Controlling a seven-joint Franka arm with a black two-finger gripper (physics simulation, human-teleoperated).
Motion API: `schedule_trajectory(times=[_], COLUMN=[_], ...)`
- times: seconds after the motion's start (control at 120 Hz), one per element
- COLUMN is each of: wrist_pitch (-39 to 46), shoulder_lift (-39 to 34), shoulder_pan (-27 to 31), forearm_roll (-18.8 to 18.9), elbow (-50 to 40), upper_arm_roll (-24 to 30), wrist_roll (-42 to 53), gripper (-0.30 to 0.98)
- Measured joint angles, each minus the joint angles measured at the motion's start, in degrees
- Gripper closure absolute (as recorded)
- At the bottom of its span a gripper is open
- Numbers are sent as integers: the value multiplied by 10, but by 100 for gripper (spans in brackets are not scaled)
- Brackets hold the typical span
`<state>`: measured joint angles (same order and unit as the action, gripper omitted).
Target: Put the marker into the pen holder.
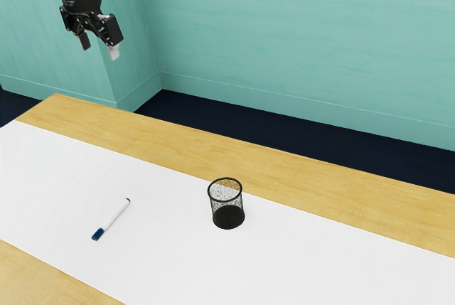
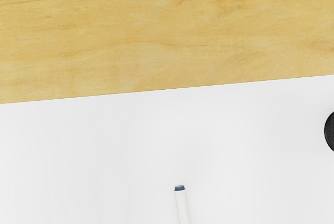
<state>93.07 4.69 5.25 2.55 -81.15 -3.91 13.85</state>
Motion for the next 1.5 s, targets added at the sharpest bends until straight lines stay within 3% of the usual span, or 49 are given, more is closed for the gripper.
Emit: schedule_trajectory(times=[0.133,0.292,0.442,0.533,0.667,0.867,1.308,1.5], wrist_pitch=[-1,-5,-24,-27,24,128,247,262], shoulder_lift=[0,7,50,63,58,44,122,127], shoulder_pan=[1,9,-18,-29,19,40,27,25], forearm_roll=[-5,-38,-10,3,4,-2,-4,-4], elbow=[0,1,1,-98,-271,-412,-421,-420], upper_arm_roll=[0,0,5,5,6,3,-1,-2], wrist_roll=[0,0,-6,-20,-43,-64,-83,-89], gripper=[0,0,0,0,0,0,1,24])
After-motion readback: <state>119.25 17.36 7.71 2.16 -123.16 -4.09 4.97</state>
